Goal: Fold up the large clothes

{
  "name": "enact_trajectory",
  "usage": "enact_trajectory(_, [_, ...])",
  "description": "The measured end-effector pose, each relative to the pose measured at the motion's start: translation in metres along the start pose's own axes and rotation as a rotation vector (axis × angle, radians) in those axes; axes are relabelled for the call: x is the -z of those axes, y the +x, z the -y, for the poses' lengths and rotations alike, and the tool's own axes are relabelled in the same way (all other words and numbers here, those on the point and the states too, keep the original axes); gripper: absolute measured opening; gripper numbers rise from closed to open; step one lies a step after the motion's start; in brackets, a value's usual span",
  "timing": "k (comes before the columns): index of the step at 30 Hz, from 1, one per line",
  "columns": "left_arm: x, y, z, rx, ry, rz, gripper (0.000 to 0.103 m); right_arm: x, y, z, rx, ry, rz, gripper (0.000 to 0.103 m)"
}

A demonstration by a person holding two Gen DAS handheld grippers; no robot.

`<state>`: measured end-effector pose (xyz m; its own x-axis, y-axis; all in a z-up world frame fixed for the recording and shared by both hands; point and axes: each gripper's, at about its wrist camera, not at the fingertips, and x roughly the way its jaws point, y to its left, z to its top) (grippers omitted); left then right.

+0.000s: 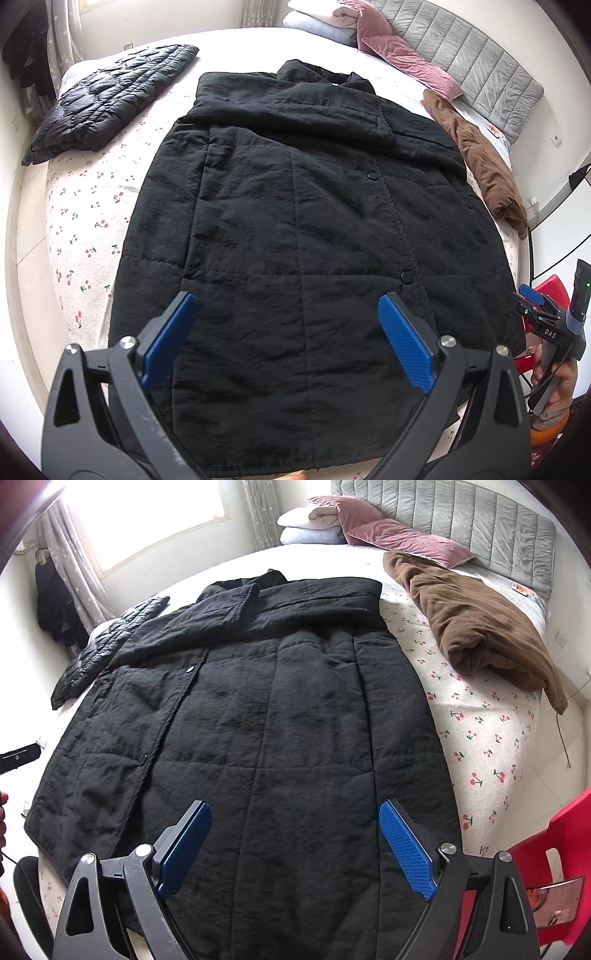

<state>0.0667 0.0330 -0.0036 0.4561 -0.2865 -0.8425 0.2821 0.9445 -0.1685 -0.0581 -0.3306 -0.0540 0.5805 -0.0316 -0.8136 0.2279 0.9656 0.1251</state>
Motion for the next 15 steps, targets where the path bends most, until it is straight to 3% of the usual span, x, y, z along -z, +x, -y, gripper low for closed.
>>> enact_trajectory(10, [-0.003,0.008,-0.033,-0.010,0.059,-0.037,0.098,-0.003,0.004,0.038,-0.052,0.041,-0.025,0.093])
enact_trajectory(15, [0.000,0.013,-0.039,0.000,0.111,-0.034,0.098,-0.006,0.007,0.034,-0.052,0.035,-0.026,0.093])
